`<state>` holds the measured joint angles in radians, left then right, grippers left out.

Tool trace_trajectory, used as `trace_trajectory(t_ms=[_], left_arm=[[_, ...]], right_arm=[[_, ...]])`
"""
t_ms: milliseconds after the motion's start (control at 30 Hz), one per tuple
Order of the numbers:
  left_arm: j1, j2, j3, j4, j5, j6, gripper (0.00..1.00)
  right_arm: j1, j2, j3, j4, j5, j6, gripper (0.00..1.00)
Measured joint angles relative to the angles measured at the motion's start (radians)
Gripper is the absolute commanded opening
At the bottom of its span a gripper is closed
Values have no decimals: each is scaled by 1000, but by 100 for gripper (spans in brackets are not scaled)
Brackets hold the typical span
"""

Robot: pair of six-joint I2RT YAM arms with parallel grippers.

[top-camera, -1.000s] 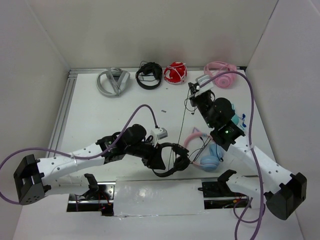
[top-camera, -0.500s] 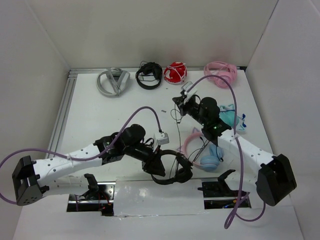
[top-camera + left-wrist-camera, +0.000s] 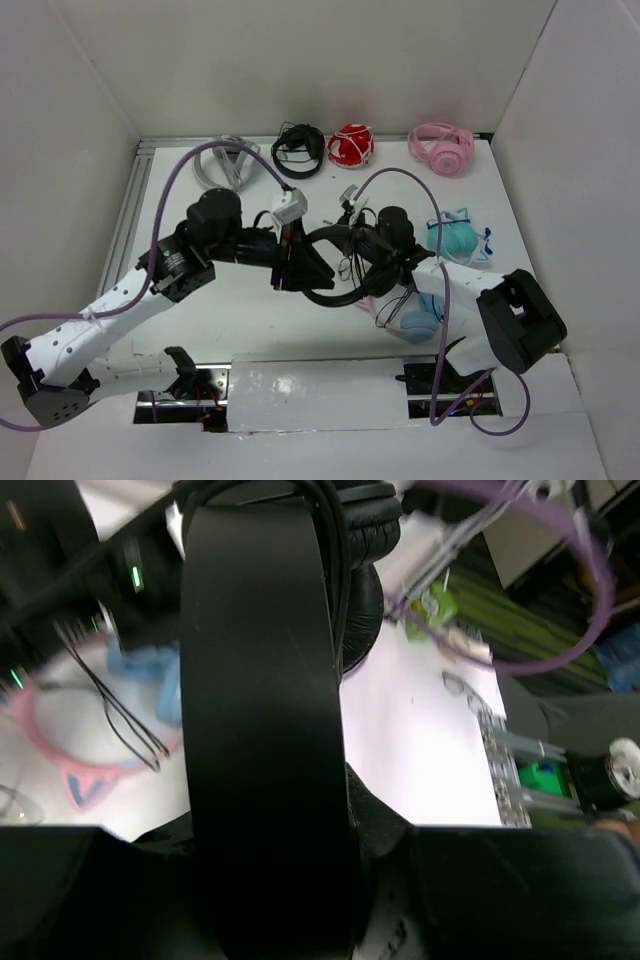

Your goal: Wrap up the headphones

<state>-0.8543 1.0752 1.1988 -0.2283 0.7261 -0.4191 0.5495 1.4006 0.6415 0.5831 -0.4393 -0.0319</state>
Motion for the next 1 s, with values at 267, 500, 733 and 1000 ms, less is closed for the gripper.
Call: trace_trajectory(t_ms=[267, 500, 733, 1000], left_arm=[[76, 55, 286, -67, 28, 0, 0], [109, 62, 414, -117, 31, 0, 0], [154, 26, 397, -112, -92, 2, 0], [335, 44, 370, -138, -217, -10, 0]], right_arm=[[80, 102, 66, 77, -37, 47, 5], [103, 176, 84, 98, -53, 89, 10], [116, 186, 24, 142, -34, 136, 0], [133, 38, -167, 79, 166, 215, 0]])
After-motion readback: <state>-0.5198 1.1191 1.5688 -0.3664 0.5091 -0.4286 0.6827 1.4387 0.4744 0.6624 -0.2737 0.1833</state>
